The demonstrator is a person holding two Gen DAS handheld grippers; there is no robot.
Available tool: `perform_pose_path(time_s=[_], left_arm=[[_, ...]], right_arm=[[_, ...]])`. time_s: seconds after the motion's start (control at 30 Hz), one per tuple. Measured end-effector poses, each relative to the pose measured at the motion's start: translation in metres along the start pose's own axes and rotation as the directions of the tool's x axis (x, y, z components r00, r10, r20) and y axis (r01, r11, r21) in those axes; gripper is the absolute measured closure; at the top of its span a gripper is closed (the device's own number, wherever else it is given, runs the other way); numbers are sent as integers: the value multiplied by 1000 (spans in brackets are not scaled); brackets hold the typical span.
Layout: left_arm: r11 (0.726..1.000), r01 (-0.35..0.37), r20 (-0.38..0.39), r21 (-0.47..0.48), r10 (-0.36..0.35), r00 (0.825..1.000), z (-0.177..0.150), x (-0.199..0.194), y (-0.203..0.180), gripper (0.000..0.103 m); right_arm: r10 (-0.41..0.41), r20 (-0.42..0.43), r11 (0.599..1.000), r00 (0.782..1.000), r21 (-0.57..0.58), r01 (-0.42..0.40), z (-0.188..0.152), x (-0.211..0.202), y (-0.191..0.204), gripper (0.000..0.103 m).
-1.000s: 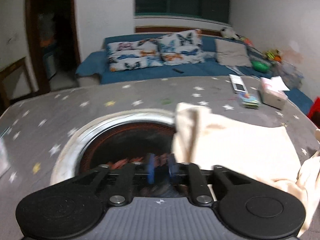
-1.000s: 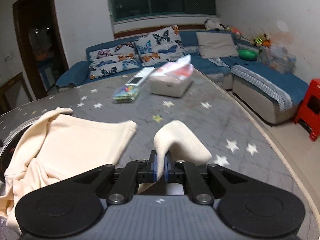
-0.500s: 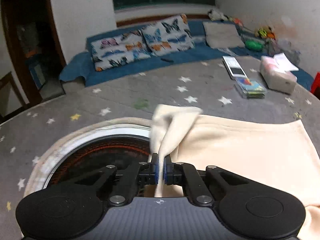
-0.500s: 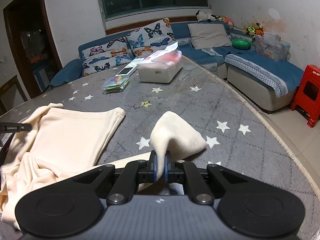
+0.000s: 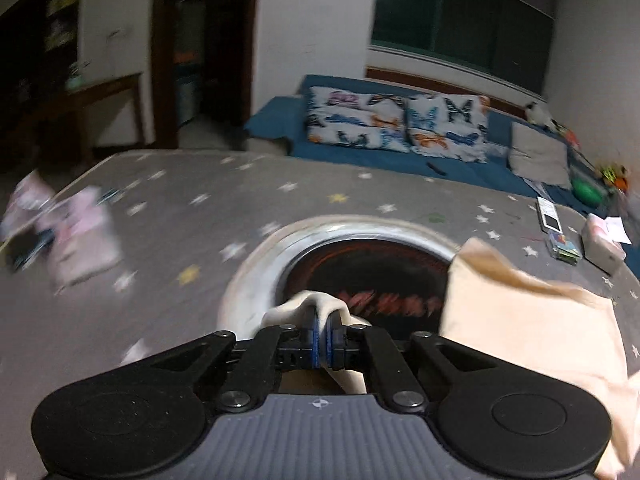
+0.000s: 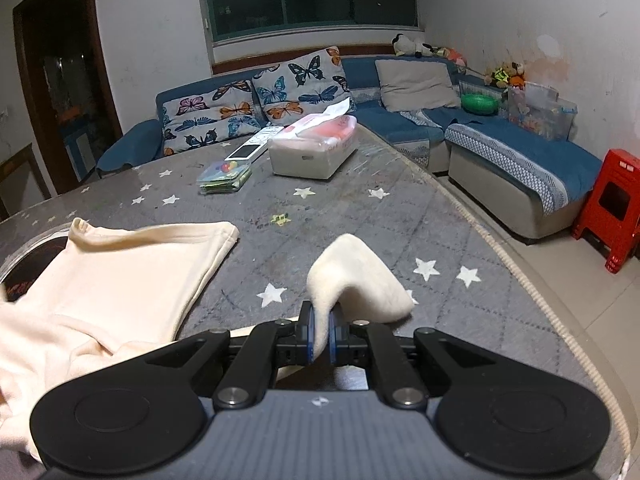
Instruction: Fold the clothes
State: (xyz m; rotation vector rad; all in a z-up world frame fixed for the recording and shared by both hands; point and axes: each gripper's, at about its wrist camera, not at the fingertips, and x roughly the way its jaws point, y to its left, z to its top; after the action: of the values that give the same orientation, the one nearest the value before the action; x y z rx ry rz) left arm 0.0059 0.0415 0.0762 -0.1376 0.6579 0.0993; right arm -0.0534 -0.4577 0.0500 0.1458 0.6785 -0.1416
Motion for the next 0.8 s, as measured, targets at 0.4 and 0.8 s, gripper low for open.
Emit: perform_pose_path(time_s=[0.4,0.8], left_arm=[[999,-26,-83,39,30,996,-34,-35,24,68],[778,481,-175,405,-451,875,-73,-83,-90,56]], right_arm=[[-9,-34,1000,999,-21,8,-5,-9,-7,87],[-79,-5,997,997,23,79,-1,-24,-36,71]])
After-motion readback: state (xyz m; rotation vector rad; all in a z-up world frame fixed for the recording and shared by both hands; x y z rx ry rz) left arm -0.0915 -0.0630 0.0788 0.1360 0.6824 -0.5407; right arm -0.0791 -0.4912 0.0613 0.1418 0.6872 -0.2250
